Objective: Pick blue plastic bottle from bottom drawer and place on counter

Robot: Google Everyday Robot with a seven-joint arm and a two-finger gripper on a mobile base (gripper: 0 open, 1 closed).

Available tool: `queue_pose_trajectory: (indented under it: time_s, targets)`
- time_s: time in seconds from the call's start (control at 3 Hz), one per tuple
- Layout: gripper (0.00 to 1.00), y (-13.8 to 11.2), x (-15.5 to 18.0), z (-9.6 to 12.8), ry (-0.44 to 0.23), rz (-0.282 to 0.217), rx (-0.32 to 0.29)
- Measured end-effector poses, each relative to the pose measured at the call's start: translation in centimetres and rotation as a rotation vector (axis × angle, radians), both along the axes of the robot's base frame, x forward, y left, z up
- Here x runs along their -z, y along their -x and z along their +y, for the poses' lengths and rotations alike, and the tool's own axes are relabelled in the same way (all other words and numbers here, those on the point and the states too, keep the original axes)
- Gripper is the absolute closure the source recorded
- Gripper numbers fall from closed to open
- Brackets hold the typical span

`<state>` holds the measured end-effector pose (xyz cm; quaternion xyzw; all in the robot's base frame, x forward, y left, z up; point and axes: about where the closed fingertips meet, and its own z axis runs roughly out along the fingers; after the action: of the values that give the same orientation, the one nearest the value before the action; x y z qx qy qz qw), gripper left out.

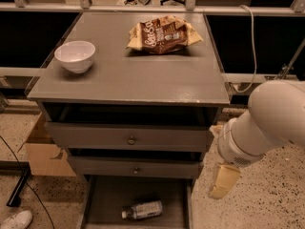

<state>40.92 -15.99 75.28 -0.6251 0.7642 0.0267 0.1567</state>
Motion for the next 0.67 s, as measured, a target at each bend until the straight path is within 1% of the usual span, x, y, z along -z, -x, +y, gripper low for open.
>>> queue_pose_trajectory:
  time_s: [0.33,0.67]
  targets:
    - [0.00,-0.18,3.27,0.60,-0.034,0.048,-0.010]
    - [0.00,-0.18,3.27,0.61,-0.034,0.048,-0.010]
